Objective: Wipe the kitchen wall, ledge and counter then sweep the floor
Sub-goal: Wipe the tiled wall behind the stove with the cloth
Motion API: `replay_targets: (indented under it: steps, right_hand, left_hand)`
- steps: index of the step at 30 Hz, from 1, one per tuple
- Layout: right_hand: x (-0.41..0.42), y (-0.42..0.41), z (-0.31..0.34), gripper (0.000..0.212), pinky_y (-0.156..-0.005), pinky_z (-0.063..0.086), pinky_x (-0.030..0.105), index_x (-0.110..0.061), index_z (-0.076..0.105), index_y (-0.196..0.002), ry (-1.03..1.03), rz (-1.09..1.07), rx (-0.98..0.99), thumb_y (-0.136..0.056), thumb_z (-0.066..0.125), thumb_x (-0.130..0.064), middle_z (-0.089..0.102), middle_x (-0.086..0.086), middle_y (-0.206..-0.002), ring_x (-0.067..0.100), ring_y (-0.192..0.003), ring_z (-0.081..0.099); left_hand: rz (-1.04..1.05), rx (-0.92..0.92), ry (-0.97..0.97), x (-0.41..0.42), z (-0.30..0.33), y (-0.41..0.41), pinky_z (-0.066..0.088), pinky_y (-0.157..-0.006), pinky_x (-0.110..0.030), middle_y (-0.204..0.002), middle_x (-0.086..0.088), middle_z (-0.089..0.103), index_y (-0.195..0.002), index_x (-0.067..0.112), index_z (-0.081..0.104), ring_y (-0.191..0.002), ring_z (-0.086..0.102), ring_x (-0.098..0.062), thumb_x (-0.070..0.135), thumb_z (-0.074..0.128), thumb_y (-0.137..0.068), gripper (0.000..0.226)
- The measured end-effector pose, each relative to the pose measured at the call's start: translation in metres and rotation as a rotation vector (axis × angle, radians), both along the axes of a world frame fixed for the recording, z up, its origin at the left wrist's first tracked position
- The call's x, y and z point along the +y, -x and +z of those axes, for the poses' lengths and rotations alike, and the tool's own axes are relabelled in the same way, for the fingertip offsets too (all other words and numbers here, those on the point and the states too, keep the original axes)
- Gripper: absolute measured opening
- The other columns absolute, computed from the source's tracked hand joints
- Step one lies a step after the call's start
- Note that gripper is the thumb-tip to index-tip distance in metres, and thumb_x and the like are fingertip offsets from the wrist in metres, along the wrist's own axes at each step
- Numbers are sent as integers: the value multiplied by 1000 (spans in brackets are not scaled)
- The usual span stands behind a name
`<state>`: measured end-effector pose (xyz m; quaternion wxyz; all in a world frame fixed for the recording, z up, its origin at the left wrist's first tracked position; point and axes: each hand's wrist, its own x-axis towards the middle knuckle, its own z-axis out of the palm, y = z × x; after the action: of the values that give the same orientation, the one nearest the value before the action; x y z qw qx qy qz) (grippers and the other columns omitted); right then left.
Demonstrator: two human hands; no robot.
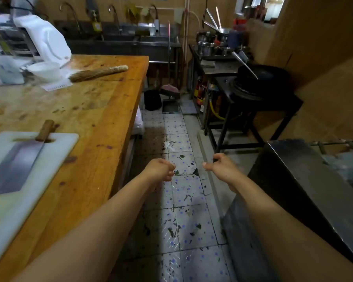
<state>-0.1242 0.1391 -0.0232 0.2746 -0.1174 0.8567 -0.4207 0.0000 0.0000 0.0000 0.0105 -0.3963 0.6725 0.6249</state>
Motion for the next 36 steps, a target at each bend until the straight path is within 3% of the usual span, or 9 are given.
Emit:
replay_targets:
  steps: [4,7,11,14,17,19,22,32,36]
  right_hand:
    - [-16,24,-1,65,-99,37,33,-14,30,-143,15,0,-7,-89,64,-28,36,8,-148,26,-131,40]
    - [-34,57,3,64,-99,37,33,-13,30,-143,23,-8,-8,-90,63,-27,36,9,-147,26,-129,42]
    - [-63,120,6,64,-94,40,33,-14,30,-143,46,-18,20,-89,63,-28,37,8,-146,24,-123,46]
    - [-84,173,11,66,-102,36,33,-14,30,-144,54,8,40,-89,63,-29,34,7,-149,25,-131,40]
    - [-101,228,14,66,-98,37,30,-14,32,-143,46,27,44,-88,64,-30,38,7,-147,21,-122,48]
    - [-114,264,15,65,-99,37,31,-15,33,-143,36,42,52,-88,65,-31,40,7,-145,21,-121,49]
    - [-129,297,15,66,-104,36,35,-16,33,-143,39,56,37,-87,65,-32,39,8,-146,25,-129,43]
    - [-188,382,9,72,-104,38,38,-12,25,-145,61,53,-19,-88,64,-29,40,11,-144,27,-128,44]
    - [-225,420,8,72,-104,40,41,-10,28,-144,49,15,-14,-86,66,-29,42,12,-142,31,-124,48]
  left_hand:
    - [-17,0,-23,-15,-2,25,36,-30,-8,-88,-8,55,-101,3,52,-63,48,-12,6,49,-96,7]
    - [-4,-4,-34,-32,-1,59,40,-33,-11,-94,-10,55,-100,5,52,-66,50,-12,9,51,-95,6]
    - [-14,-12,2,-59,-8,124,43,-71,-26,-89,-7,58,-86,13,56,-65,54,-14,17,56,-92,7]
    - [3,-4,4,-79,-8,177,42,-83,-37,-89,-7,60,-85,16,58,-71,57,-18,18,58,-90,6]
    - [41,-1,-15,-100,-8,228,44,-99,-46,-90,-9,61,-88,13,59,-77,58,-22,15,58,-90,3]
    - [70,7,-28,-113,-5,260,44,-97,-45,-90,-10,61,-89,11,60,-77,58,-22,13,57,-91,4]
    - [102,39,-51,-129,-4,290,51,-78,-34,-92,-13,59,-86,8,60,-75,57,-20,8,54,-92,8]
    - [19,-2,-24,-185,-9,370,43,-86,-39,-90,-8,63,-84,17,62,-79,60,-21,15,57,-91,8]
    - [18,44,-73,-228,-14,418,43,-93,-43,-77,-10,59,-75,3,64,-74,58,-27,10,63,-79,9]
